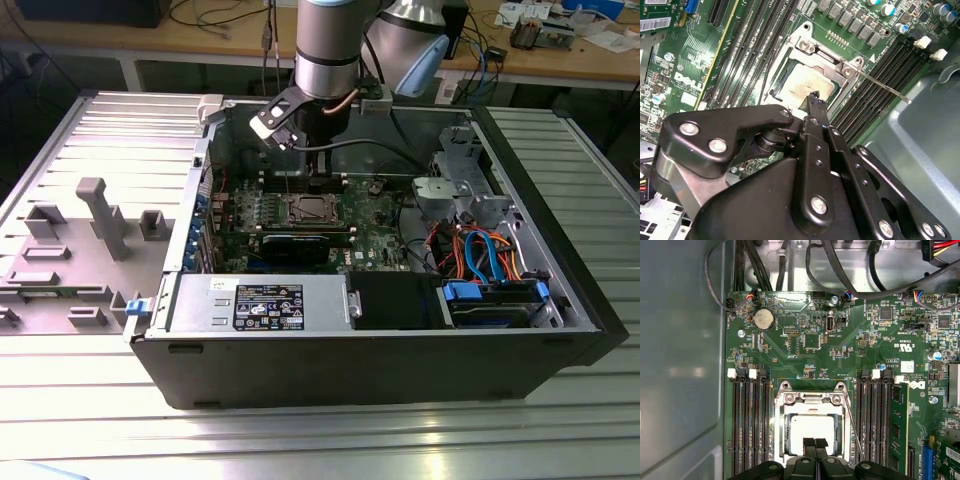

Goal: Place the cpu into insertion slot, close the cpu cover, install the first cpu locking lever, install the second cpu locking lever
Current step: 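Install the first cpu locking lever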

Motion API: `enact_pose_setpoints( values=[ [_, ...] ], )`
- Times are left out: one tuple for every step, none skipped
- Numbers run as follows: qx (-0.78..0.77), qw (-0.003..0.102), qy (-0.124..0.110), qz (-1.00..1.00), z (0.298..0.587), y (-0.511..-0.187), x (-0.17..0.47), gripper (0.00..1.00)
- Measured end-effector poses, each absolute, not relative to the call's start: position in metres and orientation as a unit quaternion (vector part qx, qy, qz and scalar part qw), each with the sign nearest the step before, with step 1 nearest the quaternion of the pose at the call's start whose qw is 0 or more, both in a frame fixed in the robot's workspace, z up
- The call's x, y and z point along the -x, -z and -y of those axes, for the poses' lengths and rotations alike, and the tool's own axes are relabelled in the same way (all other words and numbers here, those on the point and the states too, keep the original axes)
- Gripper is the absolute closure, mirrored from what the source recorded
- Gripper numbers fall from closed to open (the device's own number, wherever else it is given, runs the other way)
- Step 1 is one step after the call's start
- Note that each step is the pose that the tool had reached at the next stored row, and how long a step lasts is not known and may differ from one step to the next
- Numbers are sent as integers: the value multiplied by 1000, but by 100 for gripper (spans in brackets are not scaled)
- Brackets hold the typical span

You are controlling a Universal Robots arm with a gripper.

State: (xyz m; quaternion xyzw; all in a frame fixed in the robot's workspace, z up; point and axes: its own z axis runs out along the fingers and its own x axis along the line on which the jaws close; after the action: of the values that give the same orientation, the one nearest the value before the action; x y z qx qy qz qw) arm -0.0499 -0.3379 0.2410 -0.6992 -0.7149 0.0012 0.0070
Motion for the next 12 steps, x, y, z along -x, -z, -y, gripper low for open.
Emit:
enact_pose_setpoints(
  values=[
    [699,7,-1,715,338,-241,50,89],
    [699,7,-1,715,338,-241,50,89],
    [697,7,-1,717,338,-241,50,89],
    [693,7,-1,721,338,-241,50,89],
    [688,7,-1,726,338,-241,50,89],
    [686,7,-1,728,338,-241,50,89],
    [684,7,-1,729,338,-241,50,89],
    [683,7,-1,731,338,-241,50,89],
    [681,7,-1,732,338,-241,50,89],
    [679,7,-1,734,338,-241,50,89],
    [677,7,-1,736,338,-241,50,89],
    [676,7,-1,737,338,-241,50,89]
  ],
)
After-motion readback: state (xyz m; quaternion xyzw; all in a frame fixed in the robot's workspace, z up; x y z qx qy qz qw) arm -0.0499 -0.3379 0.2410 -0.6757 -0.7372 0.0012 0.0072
